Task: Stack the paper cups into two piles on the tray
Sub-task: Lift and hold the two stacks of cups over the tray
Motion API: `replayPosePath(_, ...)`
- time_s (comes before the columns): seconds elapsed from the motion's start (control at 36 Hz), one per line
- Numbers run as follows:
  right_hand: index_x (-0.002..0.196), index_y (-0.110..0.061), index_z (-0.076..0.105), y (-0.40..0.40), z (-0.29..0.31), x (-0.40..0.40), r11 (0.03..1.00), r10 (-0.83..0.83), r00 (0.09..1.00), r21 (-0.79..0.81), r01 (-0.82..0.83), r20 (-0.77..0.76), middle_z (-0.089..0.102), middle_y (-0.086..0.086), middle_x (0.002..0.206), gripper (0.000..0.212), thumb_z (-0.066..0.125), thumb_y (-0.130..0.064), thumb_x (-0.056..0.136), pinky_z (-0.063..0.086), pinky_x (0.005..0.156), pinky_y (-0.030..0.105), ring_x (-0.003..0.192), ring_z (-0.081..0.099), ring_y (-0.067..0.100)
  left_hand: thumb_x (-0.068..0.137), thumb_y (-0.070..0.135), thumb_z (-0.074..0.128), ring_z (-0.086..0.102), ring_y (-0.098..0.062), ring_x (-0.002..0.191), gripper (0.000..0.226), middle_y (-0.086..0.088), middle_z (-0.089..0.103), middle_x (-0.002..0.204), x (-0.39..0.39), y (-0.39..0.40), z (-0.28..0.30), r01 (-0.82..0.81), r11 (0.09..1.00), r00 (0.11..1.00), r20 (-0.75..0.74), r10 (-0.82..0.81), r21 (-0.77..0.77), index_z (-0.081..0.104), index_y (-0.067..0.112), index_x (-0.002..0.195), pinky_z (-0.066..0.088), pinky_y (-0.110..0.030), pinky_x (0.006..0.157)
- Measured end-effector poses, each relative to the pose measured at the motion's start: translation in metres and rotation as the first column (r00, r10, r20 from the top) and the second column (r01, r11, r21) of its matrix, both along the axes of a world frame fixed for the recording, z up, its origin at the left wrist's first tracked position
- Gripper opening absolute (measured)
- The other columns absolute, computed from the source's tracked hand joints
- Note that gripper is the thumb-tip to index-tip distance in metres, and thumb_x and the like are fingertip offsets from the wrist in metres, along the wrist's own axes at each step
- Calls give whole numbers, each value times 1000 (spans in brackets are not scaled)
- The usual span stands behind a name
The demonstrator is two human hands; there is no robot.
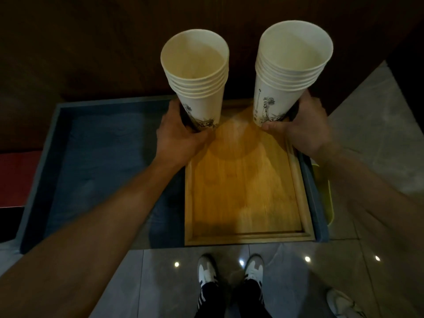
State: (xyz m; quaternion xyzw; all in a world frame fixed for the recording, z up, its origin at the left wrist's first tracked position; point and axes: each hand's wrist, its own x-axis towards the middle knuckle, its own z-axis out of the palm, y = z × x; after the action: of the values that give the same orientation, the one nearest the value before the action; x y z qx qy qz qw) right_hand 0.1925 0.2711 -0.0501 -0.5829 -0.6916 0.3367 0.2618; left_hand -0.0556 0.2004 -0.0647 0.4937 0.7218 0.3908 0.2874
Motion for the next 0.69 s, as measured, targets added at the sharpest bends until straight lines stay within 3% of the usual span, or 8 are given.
replayPosePath(0.19,143,-25,35,0,-2,0,1000,1,1000,0,-1,-19,46,6,143,95,86,-36,63,37,109,48,135,38,25,63,44,85,56,-8,117,73,11,60,125,0,0,-3,-10,1000,1000,-5,10,5,37,47,118,52,-42,99)
replayPosePath(0.31,143,-27,34,-3,-6,2,1000,-5,999,-24,4,-49,44,7,144,94,85,-36,65,34,110,41,135,36,25,64,45,85,56,-9,118,76,10,60,125,2,0,-6,-13,1000,1000,-17,13,7,42,38,127,51,-44,100)
replayPosePath(0.42,142,-28,35,-4,-9,1,1000,-28,998,-1,28,-56,43,10,143,92,85,-37,65,30,102,31,134,34,27,64,41,84,56,-11,118,73,10,61,124,4,0,-7,-15,1000,1000,-27,15,18,43,38,124,50,-46,101)
replayPosePath(0.5,142,-29,34,-4,-8,2,1000,-26,998,-5,25,-60,41,10,144,94,86,-36,64,32,104,32,134,34,27,65,37,85,55,-11,119,74,10,60,125,5,-1,-8,-8,999,1000,-16,8,35,44,36,126,50,-43,100)
replayPosePath(0.61,145,-31,29,-4,-8,4,999,-15,994,-54,10,-109,37,10,147,105,89,-29,60,34,109,39,136,32,26,66,32,86,55,-7,118,79,10,59,127,7,-1,-6,-2,999,999,46,0,41,42,35,131,51,-33,99)
replayPosePath(0.69,148,-35,24,-7,-10,7,997,-51,986,-67,41,-157,34,3,150,110,89,-27,60,32,107,36,136,32,21,66,28,86,54,11,110,82,20,57,120,8,-2,-4,-7,998,995,102,1,55,41,35,133,49,-12,88)
